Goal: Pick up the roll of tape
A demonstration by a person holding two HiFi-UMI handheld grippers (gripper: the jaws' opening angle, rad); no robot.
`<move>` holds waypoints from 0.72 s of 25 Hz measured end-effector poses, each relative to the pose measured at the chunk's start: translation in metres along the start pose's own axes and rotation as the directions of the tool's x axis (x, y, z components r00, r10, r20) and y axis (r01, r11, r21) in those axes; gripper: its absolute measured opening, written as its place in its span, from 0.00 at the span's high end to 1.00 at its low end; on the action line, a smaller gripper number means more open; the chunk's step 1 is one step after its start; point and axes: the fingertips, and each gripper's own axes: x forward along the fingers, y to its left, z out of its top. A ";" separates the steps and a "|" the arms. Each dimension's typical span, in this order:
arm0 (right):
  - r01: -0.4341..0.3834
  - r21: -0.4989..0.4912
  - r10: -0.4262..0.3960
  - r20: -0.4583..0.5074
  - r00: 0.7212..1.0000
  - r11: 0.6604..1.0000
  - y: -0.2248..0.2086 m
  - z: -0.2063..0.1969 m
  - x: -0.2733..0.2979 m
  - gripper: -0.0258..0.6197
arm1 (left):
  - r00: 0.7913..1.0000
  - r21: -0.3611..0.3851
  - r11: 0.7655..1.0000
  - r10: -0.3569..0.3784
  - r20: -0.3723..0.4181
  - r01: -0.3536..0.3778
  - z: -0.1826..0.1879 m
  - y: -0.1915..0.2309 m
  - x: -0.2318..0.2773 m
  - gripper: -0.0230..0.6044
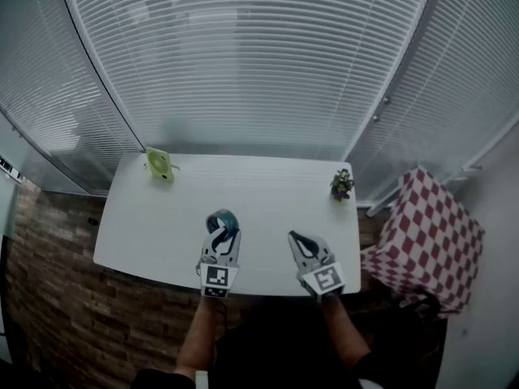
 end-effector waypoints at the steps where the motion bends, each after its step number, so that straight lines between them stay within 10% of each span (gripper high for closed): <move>1: 0.000 0.008 0.000 -0.012 1.000 1.000 0.001 -0.003 0.001 0.95 | 1.000 0.008 1.000 0.009 -0.012 -0.009 -0.002 0.005 -0.005 0.82; 18: -0.107 -0.004 0.107 0.022 0.994 0.994 0.029 0.014 0.020 0.95 | 0.994 -0.130 0.988 0.088 0.069 -0.078 0.011 0.033 -0.063 0.83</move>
